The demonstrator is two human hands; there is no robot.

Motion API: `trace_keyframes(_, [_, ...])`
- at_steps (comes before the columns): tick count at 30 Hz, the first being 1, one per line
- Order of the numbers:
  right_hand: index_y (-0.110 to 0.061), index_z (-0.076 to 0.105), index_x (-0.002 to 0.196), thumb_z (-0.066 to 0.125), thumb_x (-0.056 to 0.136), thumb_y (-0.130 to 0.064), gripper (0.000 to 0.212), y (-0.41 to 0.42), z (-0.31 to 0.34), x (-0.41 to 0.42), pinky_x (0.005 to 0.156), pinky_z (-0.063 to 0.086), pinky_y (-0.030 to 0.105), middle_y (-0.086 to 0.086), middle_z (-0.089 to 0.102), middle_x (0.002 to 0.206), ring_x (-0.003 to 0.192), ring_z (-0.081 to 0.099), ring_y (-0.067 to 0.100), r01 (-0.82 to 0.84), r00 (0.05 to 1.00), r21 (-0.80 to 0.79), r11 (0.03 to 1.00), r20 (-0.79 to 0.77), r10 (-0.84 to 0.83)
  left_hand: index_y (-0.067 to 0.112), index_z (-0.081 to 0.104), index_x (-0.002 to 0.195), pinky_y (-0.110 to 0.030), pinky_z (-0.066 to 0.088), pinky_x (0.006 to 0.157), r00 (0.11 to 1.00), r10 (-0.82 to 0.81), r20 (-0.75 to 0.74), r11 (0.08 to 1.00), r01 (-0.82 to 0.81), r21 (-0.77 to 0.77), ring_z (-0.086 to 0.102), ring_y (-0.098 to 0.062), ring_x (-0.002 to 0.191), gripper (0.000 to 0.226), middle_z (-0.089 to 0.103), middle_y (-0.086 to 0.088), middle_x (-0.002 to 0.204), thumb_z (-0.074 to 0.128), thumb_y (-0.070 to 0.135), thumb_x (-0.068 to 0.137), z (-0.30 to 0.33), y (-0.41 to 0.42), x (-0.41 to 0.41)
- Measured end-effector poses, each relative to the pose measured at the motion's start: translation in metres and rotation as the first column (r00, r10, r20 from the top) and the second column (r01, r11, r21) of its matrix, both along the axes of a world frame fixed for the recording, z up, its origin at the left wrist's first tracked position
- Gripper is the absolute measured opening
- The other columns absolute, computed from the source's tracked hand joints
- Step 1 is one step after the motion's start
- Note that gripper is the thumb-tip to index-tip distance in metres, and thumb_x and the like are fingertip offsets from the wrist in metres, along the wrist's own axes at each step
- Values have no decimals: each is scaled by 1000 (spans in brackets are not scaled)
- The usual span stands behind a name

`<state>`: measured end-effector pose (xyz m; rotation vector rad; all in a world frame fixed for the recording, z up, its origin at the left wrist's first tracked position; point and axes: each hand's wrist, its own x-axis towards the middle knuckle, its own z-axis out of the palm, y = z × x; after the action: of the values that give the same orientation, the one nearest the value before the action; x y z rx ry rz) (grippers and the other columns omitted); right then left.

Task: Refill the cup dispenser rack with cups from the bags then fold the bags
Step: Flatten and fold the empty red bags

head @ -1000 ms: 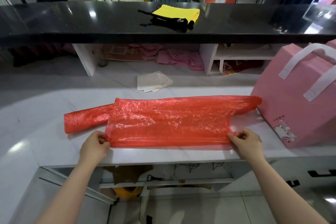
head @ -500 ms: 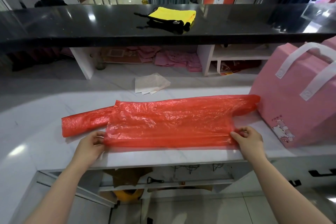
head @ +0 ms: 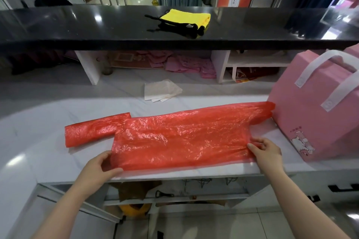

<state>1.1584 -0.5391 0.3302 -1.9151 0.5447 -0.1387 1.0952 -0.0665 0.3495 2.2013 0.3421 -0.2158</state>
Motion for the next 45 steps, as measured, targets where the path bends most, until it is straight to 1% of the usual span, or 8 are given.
trace_keyframes(9, [-26,60,95,71,85,-16,18,-4,-6,-13,68,44,22,-18,61,82,78,56,-4,-106,993,-222,969,22,114,29,60,99,-30,44,83,998,-1,69,995,-6,104,57,-13,91,27,64,7,97,71,12,81,-6,-1,7])
trace_keyframes(17, [-31,59,97,72,84,-20,22,-4,-2,-11,66,46,21,-16,64,85,80,61,1,-93,995,-149,984,18,97,30,58,83,-25,41,74,979,79,186,992,-97,85,56,-8,84,34,61,10,87,60,-4,82,-2,-6,16])
trace_keyframes(26, [-31,56,104,73,83,-22,28,4,0,-15,77,53,34,-12,66,89,86,64,9,-122,992,-173,977,-1,123,17,53,119,-28,43,73,968,166,187,966,-198,167,53,-15,88,33,63,-9,114,54,1,90,-3,-4,25])
trace_keyframes(31, [-20,45,119,71,84,-29,45,19,10,-15,81,43,36,-6,53,99,90,53,16,-25,988,-318,948,137,72,23,40,136,-46,41,100,873,239,425,954,-293,65,45,-24,126,50,47,-3,139,61,15,91,8,-18,32])
trace_keyframes(36, [-18,43,127,64,86,-29,47,48,22,-6,98,39,46,5,42,129,118,35,13,-7,947,-528,849,269,175,25,29,147,-50,11,117,904,-168,394,895,-28,445,14,-26,146,56,22,-5,157,48,34,96,12,-40,68])
trace_keyframes(39, [-26,30,143,51,91,-45,59,77,24,5,118,13,45,-4,19,155,146,9,18,-251,918,-733,632,26,395,36,-1,150,-50,-9,111,939,-317,131,733,155,663,-12,-28,145,75,-11,-3,159,25,70,89,-2,-51,86])
trace_keyframes(42, [-39,3,150,35,92,-58,68,107,11,12,115,-11,41,-8,-15,159,144,-23,16,-458,821,-797,394,-208,532,46,-29,138,-54,-18,108,908,-418,-37,633,320,705,-27,-29,138,81,-28,-2,153,-1,85,72,-27,-59,84])
trace_keyframes(45, [-47,-18,144,28,89,-68,75,114,-8,11,110,-20,47,-7,-33,154,137,-38,20,-549,811,-748,373,-368,454,48,-35,133,-53,-20,109,896,-438,-81,621,366,693,-29,-29,138,82,-27,-1,154,-10,88,66,-41,-59,78])
